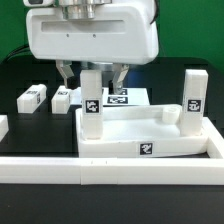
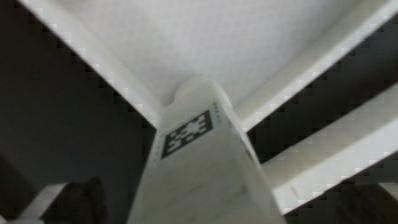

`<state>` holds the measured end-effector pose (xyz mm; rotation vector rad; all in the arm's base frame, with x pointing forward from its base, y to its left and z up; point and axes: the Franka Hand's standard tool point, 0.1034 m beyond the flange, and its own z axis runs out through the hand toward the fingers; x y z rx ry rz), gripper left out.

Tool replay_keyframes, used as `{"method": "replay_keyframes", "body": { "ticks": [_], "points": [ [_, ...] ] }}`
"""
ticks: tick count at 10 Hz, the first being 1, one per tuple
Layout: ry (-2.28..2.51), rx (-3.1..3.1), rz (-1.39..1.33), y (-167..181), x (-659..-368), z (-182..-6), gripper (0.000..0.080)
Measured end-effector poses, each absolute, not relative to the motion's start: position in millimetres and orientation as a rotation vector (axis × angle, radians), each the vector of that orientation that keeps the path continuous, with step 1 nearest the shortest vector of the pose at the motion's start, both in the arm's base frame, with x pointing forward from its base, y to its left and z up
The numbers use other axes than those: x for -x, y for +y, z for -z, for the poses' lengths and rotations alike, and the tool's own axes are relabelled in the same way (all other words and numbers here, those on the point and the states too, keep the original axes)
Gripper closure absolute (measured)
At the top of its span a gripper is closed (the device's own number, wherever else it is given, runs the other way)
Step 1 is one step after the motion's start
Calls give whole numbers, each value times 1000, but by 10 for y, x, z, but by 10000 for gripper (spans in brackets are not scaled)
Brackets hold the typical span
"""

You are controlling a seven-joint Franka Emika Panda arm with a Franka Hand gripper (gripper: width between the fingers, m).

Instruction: Assemble desk

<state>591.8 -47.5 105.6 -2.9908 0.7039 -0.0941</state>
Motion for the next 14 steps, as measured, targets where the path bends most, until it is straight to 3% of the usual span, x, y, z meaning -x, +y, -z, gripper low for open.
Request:
{"method": "replay_keyframes", "body": {
  "ticks": [5,8,12,14],
  "points": [
    [103,3110,104,-459,-5927,-1064,150],
    [-54,3114,106,-483,-5924,-1061,514],
    [1,3112,106,-483,-5923,-1060,512],
    [332,3078,121,-496,-5923,-1054,512]
  ]
}}
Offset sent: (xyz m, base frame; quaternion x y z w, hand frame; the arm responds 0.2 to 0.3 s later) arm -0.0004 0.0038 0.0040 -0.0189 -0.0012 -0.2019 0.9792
